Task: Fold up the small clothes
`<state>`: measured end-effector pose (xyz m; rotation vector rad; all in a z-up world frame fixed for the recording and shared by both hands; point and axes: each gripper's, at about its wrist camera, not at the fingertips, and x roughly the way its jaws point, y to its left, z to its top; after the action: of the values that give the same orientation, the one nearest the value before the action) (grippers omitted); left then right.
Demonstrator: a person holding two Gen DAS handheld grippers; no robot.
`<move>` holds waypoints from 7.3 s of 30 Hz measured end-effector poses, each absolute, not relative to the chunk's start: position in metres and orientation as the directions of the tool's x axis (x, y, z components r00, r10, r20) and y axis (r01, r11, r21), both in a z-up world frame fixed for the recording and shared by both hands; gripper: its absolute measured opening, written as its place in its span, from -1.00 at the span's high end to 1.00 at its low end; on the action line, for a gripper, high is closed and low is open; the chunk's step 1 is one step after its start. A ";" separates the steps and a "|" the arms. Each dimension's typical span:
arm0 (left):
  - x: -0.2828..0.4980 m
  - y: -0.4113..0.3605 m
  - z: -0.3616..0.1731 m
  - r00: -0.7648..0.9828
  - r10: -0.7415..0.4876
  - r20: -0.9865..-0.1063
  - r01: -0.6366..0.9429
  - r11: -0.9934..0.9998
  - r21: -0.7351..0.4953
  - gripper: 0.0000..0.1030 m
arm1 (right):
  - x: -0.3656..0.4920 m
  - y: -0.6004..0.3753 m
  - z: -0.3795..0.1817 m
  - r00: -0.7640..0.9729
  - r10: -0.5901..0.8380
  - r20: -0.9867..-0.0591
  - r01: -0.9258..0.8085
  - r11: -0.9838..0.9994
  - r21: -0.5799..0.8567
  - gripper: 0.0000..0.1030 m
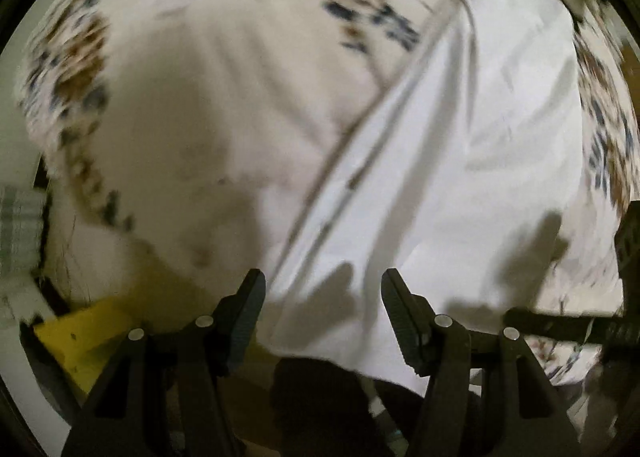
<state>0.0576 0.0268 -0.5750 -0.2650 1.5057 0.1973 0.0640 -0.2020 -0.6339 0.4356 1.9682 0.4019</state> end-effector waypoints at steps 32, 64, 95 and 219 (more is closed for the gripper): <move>0.077 0.073 -0.609 0.027 -0.272 -0.962 0.017 0.962 -0.272 0.92 | -0.026 -0.224 -0.629 -0.202 0.410 -0.890 0.428 0.854 0.296 0.30; 0.056 0.055 -0.589 0.031 -0.367 -0.930 -0.069 0.927 -0.368 0.22 | -0.029 -0.219 -0.611 -0.177 0.366 -0.914 0.444 0.858 0.258 0.29; 0.051 0.040 -0.610 0.035 -0.304 -0.952 -0.032 0.952 -0.305 0.94 | -0.033 -0.226 -0.618 -0.181 0.379 -0.907 0.430 0.861 0.274 0.29; 0.211 0.063 -0.570 0.194 -0.510 -0.838 -0.272 0.793 -0.545 0.19 | 0.214 -0.242 -0.544 0.047 0.654 -0.755 0.254 0.724 0.642 0.25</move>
<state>0.2111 0.0629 -0.5699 -0.6902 1.3972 -0.1862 0.2143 -0.2421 -0.5444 0.7692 1.5339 0.3564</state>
